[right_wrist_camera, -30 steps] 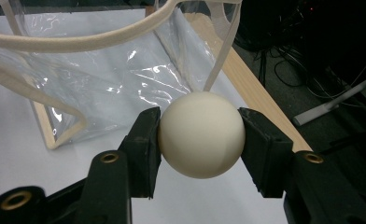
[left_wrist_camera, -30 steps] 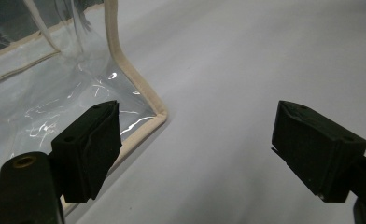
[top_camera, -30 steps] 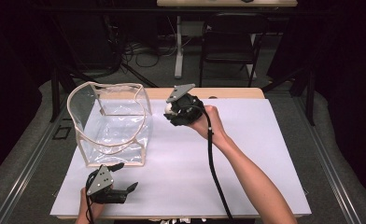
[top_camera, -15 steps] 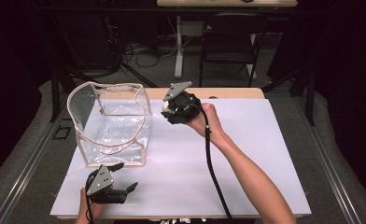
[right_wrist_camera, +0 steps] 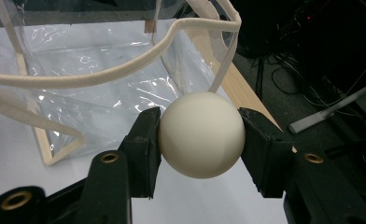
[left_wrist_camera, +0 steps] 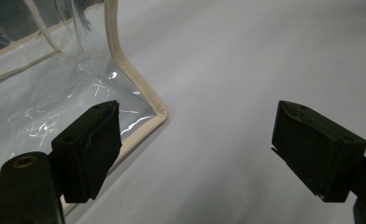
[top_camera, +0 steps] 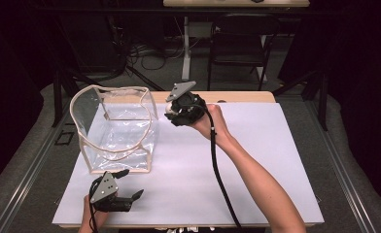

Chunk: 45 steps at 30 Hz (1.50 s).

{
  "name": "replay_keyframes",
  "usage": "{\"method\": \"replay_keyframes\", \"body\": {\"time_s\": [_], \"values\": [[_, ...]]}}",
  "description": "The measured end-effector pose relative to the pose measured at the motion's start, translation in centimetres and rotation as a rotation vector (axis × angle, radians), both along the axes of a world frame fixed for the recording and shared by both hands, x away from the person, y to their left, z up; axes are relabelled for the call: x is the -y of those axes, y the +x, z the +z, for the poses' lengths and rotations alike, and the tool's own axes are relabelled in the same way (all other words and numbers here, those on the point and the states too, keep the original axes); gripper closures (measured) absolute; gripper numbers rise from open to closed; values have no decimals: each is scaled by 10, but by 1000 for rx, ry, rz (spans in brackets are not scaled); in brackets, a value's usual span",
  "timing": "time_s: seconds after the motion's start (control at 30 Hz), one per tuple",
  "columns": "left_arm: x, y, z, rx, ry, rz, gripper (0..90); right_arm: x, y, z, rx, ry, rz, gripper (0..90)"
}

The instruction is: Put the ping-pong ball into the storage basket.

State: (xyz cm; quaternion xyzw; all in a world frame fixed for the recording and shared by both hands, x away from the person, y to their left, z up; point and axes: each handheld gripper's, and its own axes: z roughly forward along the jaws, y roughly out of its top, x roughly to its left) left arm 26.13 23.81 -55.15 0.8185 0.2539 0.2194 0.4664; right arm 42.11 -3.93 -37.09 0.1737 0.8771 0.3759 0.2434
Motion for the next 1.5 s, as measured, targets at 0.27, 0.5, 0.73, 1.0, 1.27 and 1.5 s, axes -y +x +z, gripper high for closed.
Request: {"method": "replay_keyframes", "body": {"time_s": [0.27,0.5,0.73,1.0,1.27,1.5], "values": [[-1,0,0,0,0,0,162,-7,0,6,13,-8,12,508],[-1,0,0,1,2,3,162,-12,1,11,23,-9,20,507],[-1,0,0,1,-1,2,162,-16,3,16,28,-16,20,507],[-1,0,0,0,0,1,162,-22,4,22,32,-9,23,507],[-1,0,0,1,-3,0,162,-31,4,26,37,-6,36,507],[-1,0,0,1,-1,-1,162,-39,5,29,39,-5,44,508]]}}
